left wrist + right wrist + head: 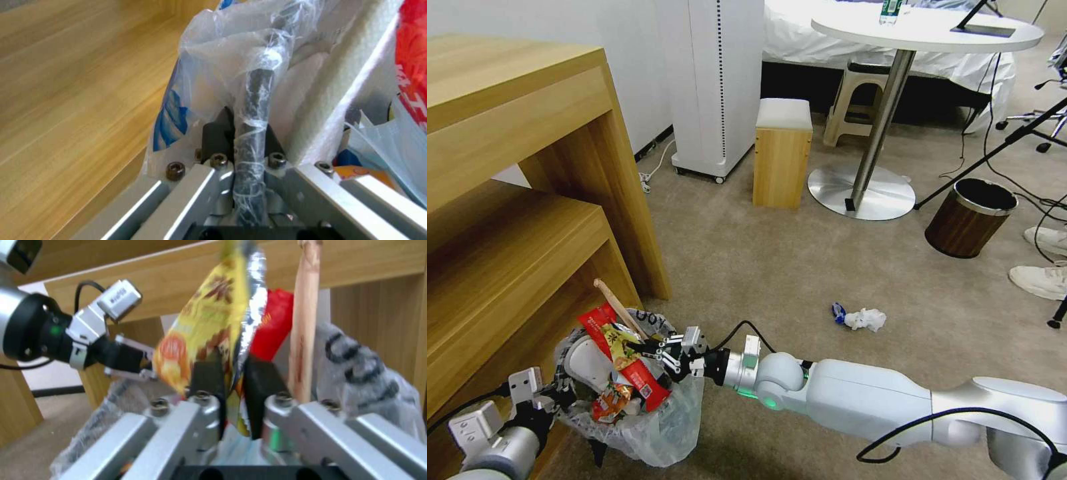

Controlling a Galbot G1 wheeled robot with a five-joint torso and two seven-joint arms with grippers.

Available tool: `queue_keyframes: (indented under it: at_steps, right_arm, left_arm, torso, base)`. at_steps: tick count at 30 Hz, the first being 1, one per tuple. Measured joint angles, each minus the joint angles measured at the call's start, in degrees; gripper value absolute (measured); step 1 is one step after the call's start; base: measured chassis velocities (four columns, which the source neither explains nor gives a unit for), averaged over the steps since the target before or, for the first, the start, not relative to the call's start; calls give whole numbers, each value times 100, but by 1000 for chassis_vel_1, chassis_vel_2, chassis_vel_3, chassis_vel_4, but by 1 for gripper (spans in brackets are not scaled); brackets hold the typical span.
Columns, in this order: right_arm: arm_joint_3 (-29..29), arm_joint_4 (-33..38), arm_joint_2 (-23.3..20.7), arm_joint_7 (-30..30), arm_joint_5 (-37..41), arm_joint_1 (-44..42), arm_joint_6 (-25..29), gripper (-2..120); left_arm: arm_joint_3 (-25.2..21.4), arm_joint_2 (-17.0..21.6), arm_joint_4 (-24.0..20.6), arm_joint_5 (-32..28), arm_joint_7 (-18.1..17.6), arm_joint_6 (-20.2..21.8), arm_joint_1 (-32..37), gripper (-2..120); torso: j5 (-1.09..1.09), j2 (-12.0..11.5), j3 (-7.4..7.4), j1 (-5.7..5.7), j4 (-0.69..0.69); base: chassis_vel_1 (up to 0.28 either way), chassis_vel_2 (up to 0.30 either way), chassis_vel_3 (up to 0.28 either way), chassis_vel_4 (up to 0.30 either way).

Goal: Pick up the trash bin and place the garbage on the floor into it.

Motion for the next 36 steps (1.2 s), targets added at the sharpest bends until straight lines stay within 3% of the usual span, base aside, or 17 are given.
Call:
queue_keyframes:
  at_steps: [2,5,13,19,20,24,36]
  right_arm:
    - [0,1,-8,6,-3,-4,-13,18]
    - [11,3,-20,51,-34,-13,-49,34]
    - [94,114,-34,51,-34,-23,-42,62]
    - [127,175,-93,45,-45,-32,-31,76]
    - [146,200,-123,40,-46,-35,-22,88]
    - [309,284,-208,30,-55,-88,-18,99]
    - [1116,605,-551,34,-103,-551,-23,100]
  left_arm:
    - [-1,2,-1,0,0,0,1,0]
    - [-15,19,-12,-1,0,-5,17,0]
    - [-16,50,19,-13,-1,-7,-6,0]
    - [-17,58,45,-20,-5,-8,-15,0]
    - [-15,58,52,-19,-7,-9,-18,0]
    - [-11,67,61,-14,-10,-9,-7,0]
    - [-9,122,60,12,-22,44,44,0]
  torso:
    - [0,0,0,0,0]
    - [0,0,0,0,1]
    - [0,0,0,0,1]
    - [0,0,0,0,1]
    - [0,0,0,0,1]
    - [1,0,0,0,1]
    - [0,0,0,0,0]
  base:
    - [0,0,0,0]
    - [0,0,0,0]
    - [0,0,0,0]
    - [0,0,0,0]
    - [0,0,0,0]
    - [0,0,0,0]
    - [0,0,0,0]
